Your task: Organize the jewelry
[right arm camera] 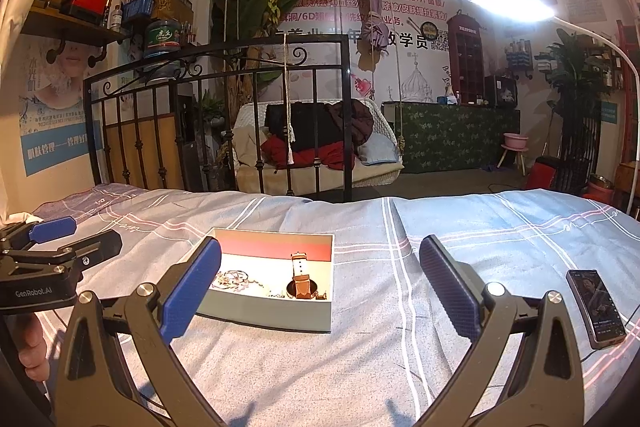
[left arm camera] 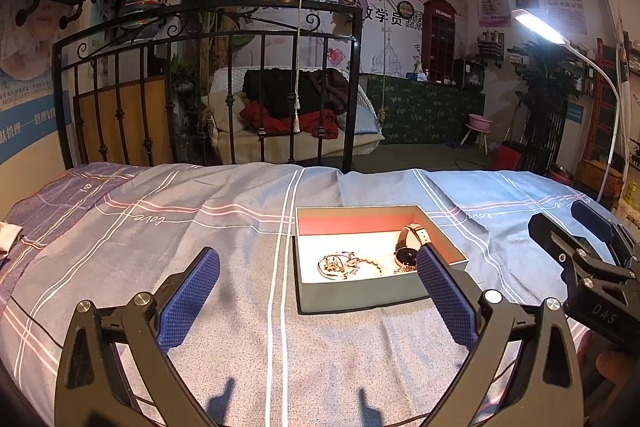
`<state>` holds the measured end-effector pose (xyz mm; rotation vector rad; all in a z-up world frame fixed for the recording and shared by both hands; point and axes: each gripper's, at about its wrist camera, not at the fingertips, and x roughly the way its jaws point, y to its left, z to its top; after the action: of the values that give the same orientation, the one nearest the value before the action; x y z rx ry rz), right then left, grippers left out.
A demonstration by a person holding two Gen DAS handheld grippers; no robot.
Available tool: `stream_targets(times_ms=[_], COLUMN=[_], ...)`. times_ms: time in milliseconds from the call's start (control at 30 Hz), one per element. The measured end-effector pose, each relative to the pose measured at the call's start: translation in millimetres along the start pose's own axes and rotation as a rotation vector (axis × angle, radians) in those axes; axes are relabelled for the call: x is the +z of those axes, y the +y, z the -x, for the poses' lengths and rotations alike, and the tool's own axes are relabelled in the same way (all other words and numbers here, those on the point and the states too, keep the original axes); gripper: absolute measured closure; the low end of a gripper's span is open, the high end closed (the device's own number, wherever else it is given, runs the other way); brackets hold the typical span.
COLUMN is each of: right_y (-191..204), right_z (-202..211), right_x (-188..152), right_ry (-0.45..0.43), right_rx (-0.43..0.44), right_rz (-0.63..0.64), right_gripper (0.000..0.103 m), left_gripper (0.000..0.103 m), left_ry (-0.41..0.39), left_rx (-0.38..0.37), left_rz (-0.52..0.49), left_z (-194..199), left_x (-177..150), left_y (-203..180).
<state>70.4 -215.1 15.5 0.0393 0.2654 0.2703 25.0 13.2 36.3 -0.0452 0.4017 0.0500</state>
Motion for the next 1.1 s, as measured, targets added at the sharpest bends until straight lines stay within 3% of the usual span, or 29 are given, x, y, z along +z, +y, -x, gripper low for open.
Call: stream_targets(times_ms=[1100], right_y=[0.0], right_z=[-4.6], right_x=[-6.8], right_ry=[0.018], right_rx=[0.005], right_rz=[0.007], right_gripper=[0.005], left_gripper=[0.007], left_ry=[0.015], left_rx=[0.016], left_rz=[-0.014], left_z=[1.0], left_x=[0.0], left_y=[2.3])
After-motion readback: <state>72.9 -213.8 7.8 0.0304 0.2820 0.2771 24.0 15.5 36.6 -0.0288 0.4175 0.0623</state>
